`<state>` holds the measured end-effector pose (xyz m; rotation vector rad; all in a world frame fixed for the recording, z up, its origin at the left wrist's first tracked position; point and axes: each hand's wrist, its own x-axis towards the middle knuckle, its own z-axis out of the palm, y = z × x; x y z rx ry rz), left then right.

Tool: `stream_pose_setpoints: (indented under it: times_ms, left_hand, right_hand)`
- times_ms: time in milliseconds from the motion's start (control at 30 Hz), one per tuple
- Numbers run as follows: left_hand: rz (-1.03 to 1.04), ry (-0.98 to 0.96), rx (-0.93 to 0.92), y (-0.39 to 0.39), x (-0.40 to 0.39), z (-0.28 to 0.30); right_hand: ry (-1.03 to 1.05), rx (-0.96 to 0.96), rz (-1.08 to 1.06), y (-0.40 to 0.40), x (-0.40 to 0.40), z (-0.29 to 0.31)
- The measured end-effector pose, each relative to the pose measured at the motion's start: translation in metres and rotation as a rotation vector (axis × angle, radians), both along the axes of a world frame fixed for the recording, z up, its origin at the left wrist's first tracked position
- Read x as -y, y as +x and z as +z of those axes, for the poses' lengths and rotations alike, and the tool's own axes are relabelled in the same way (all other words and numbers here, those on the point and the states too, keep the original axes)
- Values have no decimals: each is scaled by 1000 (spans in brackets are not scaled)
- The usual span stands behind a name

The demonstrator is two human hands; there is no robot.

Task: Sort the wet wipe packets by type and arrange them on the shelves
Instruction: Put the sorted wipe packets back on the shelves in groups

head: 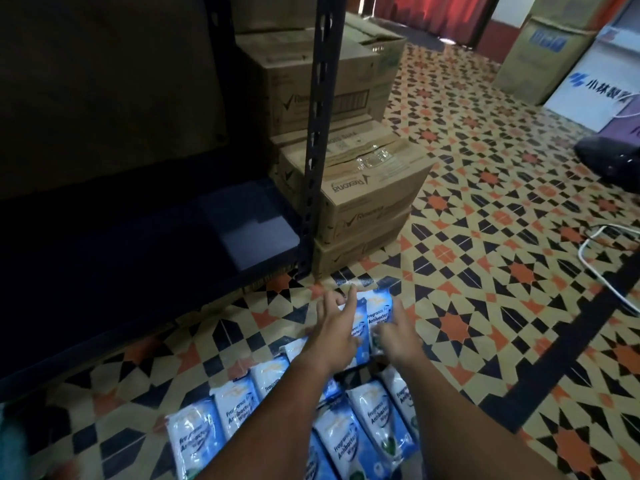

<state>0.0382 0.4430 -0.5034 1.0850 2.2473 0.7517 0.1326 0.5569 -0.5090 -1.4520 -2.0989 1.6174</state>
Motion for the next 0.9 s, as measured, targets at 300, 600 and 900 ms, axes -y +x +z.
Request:
stream_pose_setpoints:
  times_ms: [300,600,900]
  left_hand:
    - [81,336,-57,-37,21,91]
    - [135,533,-333,-82,77,280]
    - [243,621,-409,-114,142,445]
  right_hand:
    - [19,-325,-18,-33,23,127]
    - [86,-627,177,-82,69,302]
    - [265,-818,226,-119,111,454]
